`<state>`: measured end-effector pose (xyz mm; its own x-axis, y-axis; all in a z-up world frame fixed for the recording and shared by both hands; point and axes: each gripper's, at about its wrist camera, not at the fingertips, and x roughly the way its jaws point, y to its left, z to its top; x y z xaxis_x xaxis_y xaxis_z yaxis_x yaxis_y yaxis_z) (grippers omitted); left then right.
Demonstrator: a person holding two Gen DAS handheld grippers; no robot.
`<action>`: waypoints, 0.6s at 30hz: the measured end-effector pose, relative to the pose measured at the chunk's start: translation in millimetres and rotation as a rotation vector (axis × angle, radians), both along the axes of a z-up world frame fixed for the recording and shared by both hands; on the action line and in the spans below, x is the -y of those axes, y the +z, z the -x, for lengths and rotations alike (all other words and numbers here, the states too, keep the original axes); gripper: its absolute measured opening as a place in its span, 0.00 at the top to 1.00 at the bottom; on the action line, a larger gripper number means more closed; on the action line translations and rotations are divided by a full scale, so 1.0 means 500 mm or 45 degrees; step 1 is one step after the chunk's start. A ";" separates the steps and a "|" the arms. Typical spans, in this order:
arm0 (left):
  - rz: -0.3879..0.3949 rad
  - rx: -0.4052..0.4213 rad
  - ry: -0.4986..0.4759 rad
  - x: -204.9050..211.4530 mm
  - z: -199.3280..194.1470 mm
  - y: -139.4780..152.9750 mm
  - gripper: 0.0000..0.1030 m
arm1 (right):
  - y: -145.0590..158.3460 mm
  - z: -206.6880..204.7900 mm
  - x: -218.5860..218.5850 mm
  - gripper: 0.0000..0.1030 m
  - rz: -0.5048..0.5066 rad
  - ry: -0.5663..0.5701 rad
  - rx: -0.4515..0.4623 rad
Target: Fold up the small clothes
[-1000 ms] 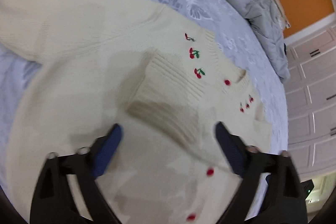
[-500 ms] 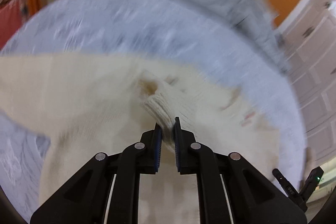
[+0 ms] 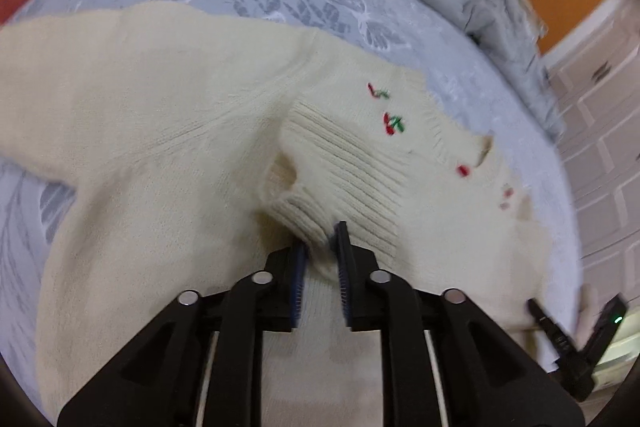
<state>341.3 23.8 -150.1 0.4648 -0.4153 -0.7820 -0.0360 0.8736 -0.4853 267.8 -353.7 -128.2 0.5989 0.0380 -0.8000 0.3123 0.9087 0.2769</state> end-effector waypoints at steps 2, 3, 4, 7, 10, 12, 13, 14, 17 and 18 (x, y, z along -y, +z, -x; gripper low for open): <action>0.114 0.064 0.088 -0.071 0.032 0.026 0.41 | 0.028 0.041 -0.030 0.79 -0.026 0.017 0.080; 0.125 0.094 0.146 -0.107 0.047 0.035 0.21 | 0.034 0.060 -0.052 0.73 -0.019 0.039 0.088; 0.120 0.121 0.224 -0.152 0.063 0.045 0.14 | 0.032 0.076 -0.075 0.71 0.003 0.059 0.085; 0.106 0.121 0.500 -0.333 0.088 0.050 0.10 | -0.003 0.147 -0.137 0.64 0.091 0.130 0.049; 0.122 0.031 0.737 -0.506 0.075 0.022 0.10 | -0.061 0.179 -0.195 0.53 0.112 0.153 0.025; 0.119 -0.048 0.870 -0.609 0.054 -0.004 0.10 | -0.063 0.192 -0.216 0.36 0.162 0.181 0.060; 0.124 -0.074 0.921 -0.642 0.045 -0.014 0.10 | -0.067 0.185 -0.220 0.32 0.164 0.206 0.052; 0.142 -0.089 0.977 -0.673 0.039 -0.023 0.10 | -0.074 0.182 -0.225 0.27 0.176 0.229 0.052; 0.191 -0.083 1.082 -0.713 0.019 -0.028 0.29 | -0.083 0.171 -0.235 0.17 0.223 0.268 0.038; 0.161 -0.102 1.047 -0.708 0.004 -0.028 0.64 | -0.087 0.167 -0.234 0.16 0.228 0.276 0.035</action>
<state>339.5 378.0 -164.2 0.6031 -0.0544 -0.7958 -0.6770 0.4926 -0.5468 184.1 -236.7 -171.7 0.6136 0.0269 -0.7892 0.0999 0.9887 0.1114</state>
